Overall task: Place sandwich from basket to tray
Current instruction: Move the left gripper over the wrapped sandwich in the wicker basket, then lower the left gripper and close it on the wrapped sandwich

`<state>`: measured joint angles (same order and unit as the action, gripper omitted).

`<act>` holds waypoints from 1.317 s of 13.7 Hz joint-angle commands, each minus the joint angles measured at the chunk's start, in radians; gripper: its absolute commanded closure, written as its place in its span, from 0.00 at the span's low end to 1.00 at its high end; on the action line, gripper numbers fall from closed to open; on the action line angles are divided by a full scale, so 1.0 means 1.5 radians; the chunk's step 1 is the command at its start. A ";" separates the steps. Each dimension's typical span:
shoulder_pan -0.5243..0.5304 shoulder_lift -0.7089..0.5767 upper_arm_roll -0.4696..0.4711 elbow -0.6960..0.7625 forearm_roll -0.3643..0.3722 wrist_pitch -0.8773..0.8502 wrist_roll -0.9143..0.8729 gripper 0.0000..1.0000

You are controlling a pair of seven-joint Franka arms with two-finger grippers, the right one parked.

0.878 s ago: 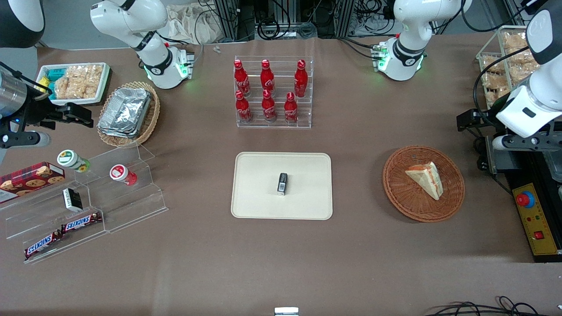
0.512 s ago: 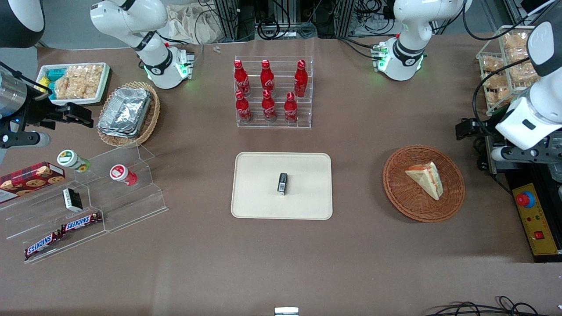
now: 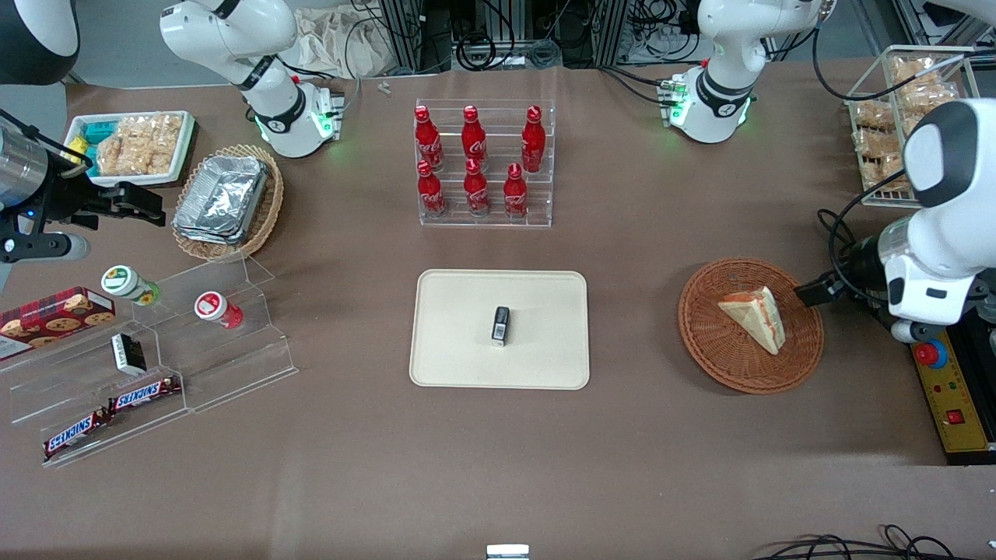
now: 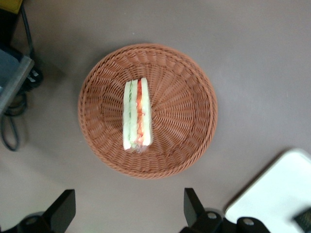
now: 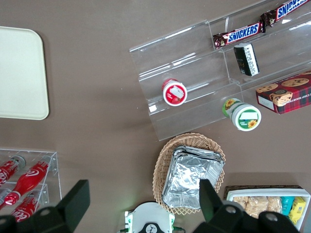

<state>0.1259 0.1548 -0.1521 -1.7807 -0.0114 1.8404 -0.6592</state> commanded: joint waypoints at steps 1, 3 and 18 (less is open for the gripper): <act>0.003 -0.016 -0.001 -0.102 0.004 0.122 -0.061 0.00; 0.005 -0.014 -0.001 -0.177 0.004 0.218 -0.088 0.00; 0.005 0.094 0.003 -0.258 0.049 0.386 -0.165 0.01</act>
<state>0.1282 0.2824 -0.1438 -2.1536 0.0275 2.3809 -0.8698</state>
